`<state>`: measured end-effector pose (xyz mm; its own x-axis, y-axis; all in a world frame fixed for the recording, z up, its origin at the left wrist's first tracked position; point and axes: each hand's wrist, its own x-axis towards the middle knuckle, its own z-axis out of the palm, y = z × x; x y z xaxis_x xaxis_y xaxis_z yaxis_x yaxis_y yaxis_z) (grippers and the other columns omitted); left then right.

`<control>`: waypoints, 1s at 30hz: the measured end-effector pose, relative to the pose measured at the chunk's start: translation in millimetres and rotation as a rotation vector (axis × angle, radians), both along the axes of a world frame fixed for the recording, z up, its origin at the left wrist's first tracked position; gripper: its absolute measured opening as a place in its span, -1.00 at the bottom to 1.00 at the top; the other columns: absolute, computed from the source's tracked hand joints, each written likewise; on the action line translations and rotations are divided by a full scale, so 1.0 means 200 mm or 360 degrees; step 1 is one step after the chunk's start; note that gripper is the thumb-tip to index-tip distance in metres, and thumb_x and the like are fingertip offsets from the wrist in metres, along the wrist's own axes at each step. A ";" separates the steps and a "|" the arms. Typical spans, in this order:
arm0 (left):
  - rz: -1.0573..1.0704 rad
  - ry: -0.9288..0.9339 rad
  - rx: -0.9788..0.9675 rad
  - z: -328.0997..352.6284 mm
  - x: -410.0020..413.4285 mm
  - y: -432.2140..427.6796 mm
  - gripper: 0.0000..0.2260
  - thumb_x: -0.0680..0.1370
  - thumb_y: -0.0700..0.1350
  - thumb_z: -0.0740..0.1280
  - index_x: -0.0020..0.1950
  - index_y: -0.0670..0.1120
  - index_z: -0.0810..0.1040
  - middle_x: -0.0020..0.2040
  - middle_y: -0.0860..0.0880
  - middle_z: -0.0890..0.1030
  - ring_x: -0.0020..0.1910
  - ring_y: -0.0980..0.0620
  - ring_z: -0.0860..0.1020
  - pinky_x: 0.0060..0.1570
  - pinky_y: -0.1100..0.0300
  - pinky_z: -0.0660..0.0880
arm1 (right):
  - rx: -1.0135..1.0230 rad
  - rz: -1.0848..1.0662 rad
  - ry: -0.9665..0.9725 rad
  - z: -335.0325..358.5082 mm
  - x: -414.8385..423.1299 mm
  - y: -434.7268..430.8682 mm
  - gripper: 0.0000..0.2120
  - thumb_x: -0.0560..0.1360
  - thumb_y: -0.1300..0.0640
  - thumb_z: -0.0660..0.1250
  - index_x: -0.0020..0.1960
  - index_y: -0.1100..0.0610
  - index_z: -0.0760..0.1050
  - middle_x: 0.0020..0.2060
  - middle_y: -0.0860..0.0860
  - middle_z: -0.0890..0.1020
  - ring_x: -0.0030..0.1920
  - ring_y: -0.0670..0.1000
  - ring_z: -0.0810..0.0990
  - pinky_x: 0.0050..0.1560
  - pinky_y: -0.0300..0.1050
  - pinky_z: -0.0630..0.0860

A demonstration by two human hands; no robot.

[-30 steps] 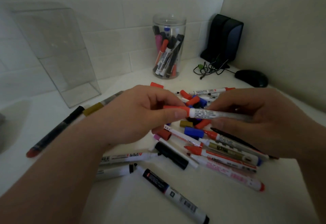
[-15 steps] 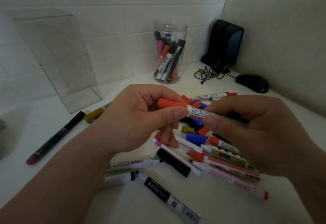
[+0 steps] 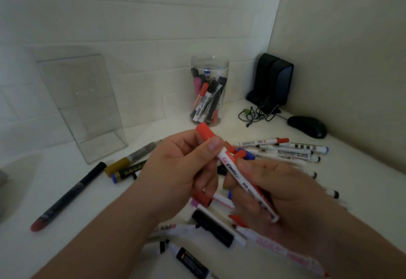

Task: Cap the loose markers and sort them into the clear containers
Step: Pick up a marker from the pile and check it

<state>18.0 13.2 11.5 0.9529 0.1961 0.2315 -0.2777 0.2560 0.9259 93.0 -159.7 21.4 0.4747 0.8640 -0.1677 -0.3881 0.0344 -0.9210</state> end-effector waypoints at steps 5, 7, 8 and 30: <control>0.0167 0.0094 0.0198 0.03 -0.01 -0.02 -0.72 0.47 0.10 0.45 -0.06 -0.12 0.70 -0.45 -0.18 0.36 -0.50 -0.04 0.26 -0.46 0.15 0.27 | -0.0244 -0.0203 -0.0436 0.06 -0.05 0.03 -0.61 0.33 -0.14 0.45 -0.18 0.22 0.67 -0.37 0.30 0.58 -0.44 0.05 0.52 -0.35 -0.14 0.50; 0.0338 0.0141 0.0339 0.04 -0.01 -0.02 -0.67 0.39 0.19 0.38 -0.05 -0.02 0.73 -0.44 -0.11 0.40 -0.48 -0.01 0.28 -0.45 0.15 0.26 | -0.0411 -0.0282 -0.0836 0.11 -0.07 0.05 -0.75 0.38 -0.10 0.41 -0.17 0.06 0.71 -0.32 0.21 0.64 -0.38 -0.04 0.54 -0.26 -0.22 0.53; 0.0410 0.0133 0.0359 0.05 -0.02 -0.02 -0.68 0.40 0.20 0.36 -0.06 0.01 0.73 -0.44 -0.09 0.41 -0.48 0.01 0.30 -0.46 0.17 0.28 | -0.0410 -0.0295 -0.0892 0.14 -0.07 0.06 -0.88 0.45 0.01 0.41 -0.17 0.01 0.70 -0.36 0.09 0.66 -0.44 -0.12 0.53 -0.32 -0.32 0.49; 0.0975 -0.0100 0.1503 -0.03 0.00 0.12 -0.60 0.60 0.28 0.06 -0.24 0.07 0.46 -0.41 0.03 0.50 -0.36 0.09 0.50 -0.28 0.02 0.49 | -0.0134 -0.1463 -0.2068 0.62 0.77 0.82 -0.42 0.63 0.20 0.17 0.59 -0.03 0.07 -0.20 -0.13 0.52 -0.30 -0.22 0.54 -0.36 -0.50 0.41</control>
